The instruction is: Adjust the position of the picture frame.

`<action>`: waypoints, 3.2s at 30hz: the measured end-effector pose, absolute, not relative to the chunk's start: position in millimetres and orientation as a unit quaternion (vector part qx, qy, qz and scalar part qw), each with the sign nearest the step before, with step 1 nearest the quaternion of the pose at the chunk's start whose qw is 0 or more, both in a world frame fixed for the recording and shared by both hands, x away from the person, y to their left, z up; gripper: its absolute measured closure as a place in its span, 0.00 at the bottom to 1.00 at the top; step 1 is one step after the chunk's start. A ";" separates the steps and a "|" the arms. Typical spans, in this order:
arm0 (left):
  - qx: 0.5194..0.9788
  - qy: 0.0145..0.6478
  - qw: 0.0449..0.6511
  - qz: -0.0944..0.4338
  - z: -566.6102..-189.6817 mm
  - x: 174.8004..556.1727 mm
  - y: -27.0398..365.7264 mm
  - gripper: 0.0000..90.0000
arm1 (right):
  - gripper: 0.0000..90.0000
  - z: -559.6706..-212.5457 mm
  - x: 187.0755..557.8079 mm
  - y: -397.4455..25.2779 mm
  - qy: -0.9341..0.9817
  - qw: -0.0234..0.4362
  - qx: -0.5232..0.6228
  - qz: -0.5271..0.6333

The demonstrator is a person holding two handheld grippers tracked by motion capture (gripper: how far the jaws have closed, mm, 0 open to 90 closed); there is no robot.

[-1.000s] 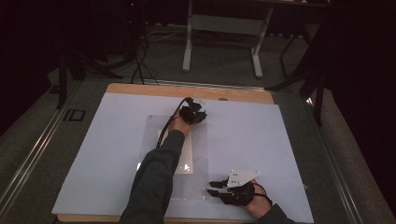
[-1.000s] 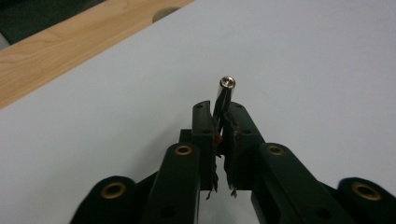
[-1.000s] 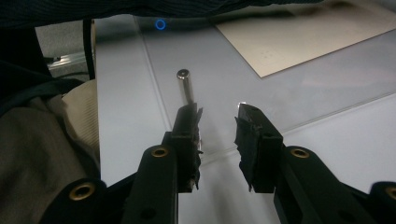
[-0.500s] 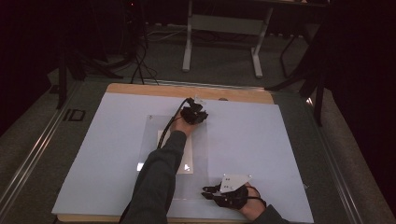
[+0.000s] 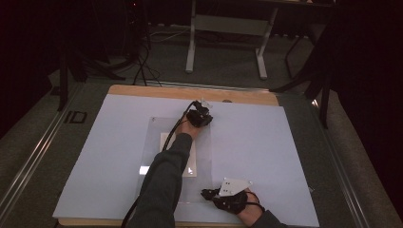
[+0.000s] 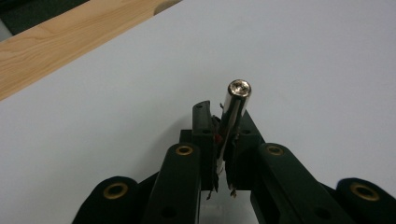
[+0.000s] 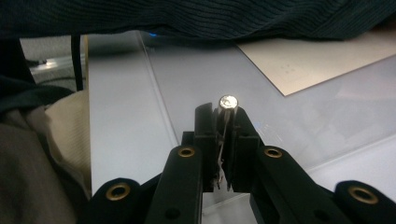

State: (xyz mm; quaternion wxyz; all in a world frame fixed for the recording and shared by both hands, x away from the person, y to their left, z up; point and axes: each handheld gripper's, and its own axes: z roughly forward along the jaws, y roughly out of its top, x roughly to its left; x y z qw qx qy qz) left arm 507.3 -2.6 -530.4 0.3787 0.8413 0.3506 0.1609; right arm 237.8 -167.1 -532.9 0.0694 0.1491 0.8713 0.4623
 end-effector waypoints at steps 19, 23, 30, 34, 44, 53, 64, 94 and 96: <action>0.833 0.383 0.352 0.188 -505.1 510.6 27.0 0.94 | 0.91 -519.6 251.8 -197.7 0.833 0.052 0.232 0.500; 0.828 0.396 0.352 0.184 -499.8 508.9 49.5 0.94 | 0.90 -514.6 256.9 -207.5 0.825 0.066 0.251 0.502; 0.822 0.409 0.354 0.177 -489.5 502.3 86.5 0.94 | 0.88 -505.8 273.1 -226.5 0.807 0.086 0.290 0.508; 0.822 0.410 0.357 0.170 -484.5 497.4 101.9 0.94 | 0.88 -497.9 283.4 -236.2 0.797 0.102 0.305 0.511; 0.826 0.410 0.357 0.152 -479.8 475.3 140.2 0.94 | 0.86 -482.9 318.3 -254.7 0.778 0.113 0.334 0.520; 0.821 0.423 0.357 0.138 -495.8 436.1 172.0 0.94 | 0.87 -480.2 363.5 -257.1 0.778 0.105 0.359 0.505; 0.834 0.412 0.337 0.145 -497.0 412.3 175.7 0.93 | 0.88 -495.0 413.9 -250.9 0.779 0.105 0.404 0.467; 0.819 0.446 0.330 0.147 -521.0 420.2 169.3 0.93 | 0.89 -521.2 430.2 -247.9 0.779 0.102 0.431 0.444; 0.819 0.446 0.331 0.146 -521.1 420.4 169.5 0.93 | 0.89 -521.3 430.4 -248.0 0.780 0.102 0.430 0.443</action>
